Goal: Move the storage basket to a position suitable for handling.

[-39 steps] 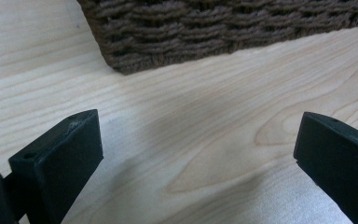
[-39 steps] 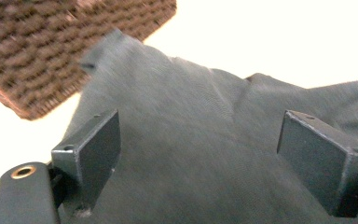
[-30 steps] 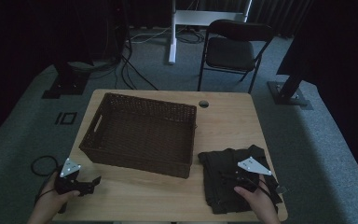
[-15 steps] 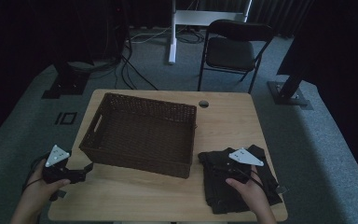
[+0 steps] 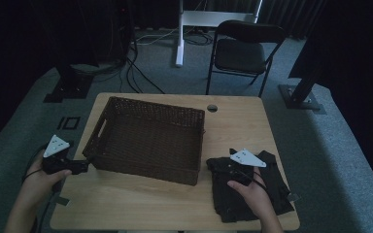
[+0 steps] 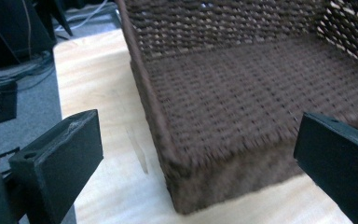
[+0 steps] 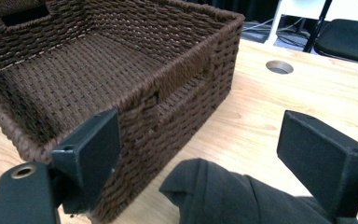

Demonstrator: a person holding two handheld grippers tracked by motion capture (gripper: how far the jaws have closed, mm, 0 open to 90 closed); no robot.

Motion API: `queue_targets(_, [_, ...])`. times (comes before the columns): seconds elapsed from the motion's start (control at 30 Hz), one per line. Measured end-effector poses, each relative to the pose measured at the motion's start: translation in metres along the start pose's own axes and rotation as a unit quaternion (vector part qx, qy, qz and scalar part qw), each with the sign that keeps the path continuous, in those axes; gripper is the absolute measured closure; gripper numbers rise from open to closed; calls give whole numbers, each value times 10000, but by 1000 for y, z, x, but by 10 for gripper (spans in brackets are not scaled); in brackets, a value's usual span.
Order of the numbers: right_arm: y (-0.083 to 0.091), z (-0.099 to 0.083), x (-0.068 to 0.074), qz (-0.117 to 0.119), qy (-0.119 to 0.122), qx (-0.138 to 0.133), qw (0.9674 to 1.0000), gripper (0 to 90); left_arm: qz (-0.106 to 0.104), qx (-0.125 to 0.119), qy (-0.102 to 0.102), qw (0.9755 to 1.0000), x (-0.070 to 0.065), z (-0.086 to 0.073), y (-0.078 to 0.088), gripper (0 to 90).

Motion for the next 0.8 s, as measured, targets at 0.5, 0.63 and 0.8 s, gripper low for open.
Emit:
queue_targets(0.5, [-18,12,12,22,-19,-70,10000,133,79,-39,260,9996,22,4,-33,16])
queue_targets(0.63, [-26,14,16,15,-91,-86,9999,133,132,3,355,9993,26,0,-40,16])
queue_targets(0.8, [-40,16,24,-122,-162,-114,9997,133,207,-48,417,9989,26,-6,-48,61])
Point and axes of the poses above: each handheld gripper's, and its own axes: y roughly backward along the jaws, z roughly out of its top, x roughly to its left, the point moved 1 cm from there along -y, roughly forward along the jaws, and after that the axes turned 2 degrees about y, right-handed, at the moved point
